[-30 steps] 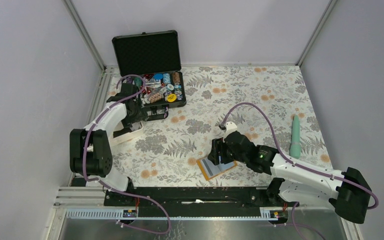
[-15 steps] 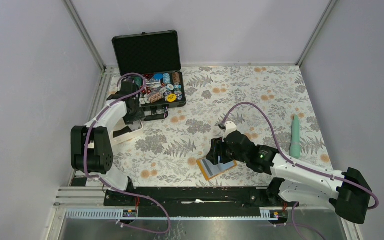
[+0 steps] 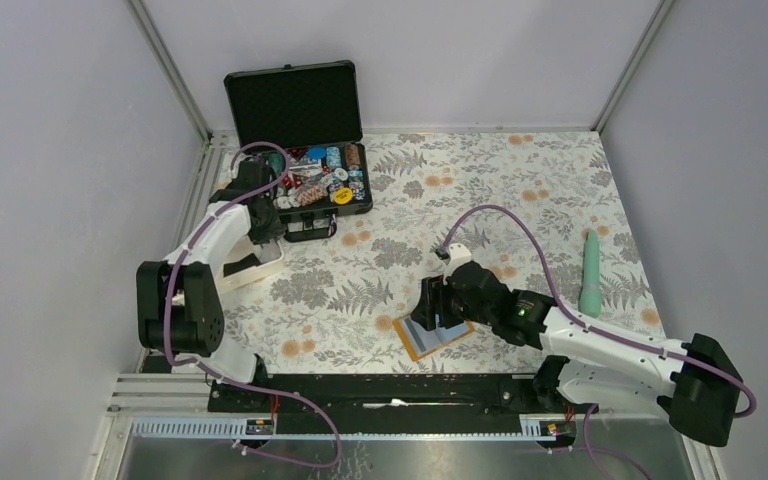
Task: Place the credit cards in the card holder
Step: Pick up the credit card from the storage box.
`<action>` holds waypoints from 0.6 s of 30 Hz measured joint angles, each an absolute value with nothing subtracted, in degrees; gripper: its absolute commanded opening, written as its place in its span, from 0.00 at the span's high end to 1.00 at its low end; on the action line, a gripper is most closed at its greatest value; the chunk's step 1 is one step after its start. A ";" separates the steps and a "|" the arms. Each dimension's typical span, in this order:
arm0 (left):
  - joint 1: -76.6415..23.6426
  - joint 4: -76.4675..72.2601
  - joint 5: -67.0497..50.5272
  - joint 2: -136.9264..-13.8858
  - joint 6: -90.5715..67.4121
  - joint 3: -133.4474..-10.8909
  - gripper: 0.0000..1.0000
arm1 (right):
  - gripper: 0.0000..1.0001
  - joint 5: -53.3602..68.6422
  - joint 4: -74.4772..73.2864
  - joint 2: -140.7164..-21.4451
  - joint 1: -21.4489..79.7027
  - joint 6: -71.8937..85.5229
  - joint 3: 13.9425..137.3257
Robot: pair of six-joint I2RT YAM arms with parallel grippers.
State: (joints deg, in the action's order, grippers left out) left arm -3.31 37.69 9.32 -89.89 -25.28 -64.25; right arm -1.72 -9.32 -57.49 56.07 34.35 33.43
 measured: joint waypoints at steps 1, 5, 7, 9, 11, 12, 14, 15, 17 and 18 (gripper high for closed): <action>-3.31 37.69 9.32 -89.43 -25.26 -64.25 0.72 | 0.36 -1.61 -9.21 -57.60 56.07 34.35 33.43; -3.31 37.69 9.32 -88.20 -25.04 -64.25 0.60 | 0.36 -0.82 -8.62 -58.02 56.07 34.35 33.43; -3.31 37.85 9.30 -88.20 -24.91 -64.25 0.60 | 0.36 -0.75 -8.43 -58.02 56.07 34.35 33.43; -3.31 38.09 9.28 -88.20 -24.88 -64.25 0.64 | 0.36 -0.73 -8.27 -58.02 56.07 34.35 33.43; -3.31 38.17 9.28 -88.20 -24.88 -64.23 0.66 | 0.36 -0.73 -8.27 -58.02 56.07 34.35 33.43; -3.31 38.28 9.32 -88.20 -24.86 -64.23 0.66 | 0.36 -0.73 -8.27 -58.02 56.07 34.37 33.43; -3.31 38.54 9.47 -88.20 -24.84 -64.23 0.66 | 0.36 -0.71 -8.25 -58.02 56.07 34.37 33.43; -3.31 38.85 9.50 -88.20 -24.84 -64.23 0.66 | 0.36 -0.71 -8.27 -58.02 56.07 34.37 33.43; -3.31 39.13 9.47 -88.23 -24.82 -64.23 0.66 | 0.36 -0.51 -8.25 -58.02 56.07 34.37 33.43; -3.31 39.22 9.47 -88.27 -24.80 -64.23 0.66 | 0.36 -0.51 -8.25 -58.02 56.07 34.37 33.41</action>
State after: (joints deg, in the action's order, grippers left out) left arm -3.31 39.22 9.47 -88.27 -24.80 -64.23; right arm -0.51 -8.25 -58.02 56.07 34.37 33.41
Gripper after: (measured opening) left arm 0.345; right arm 0.642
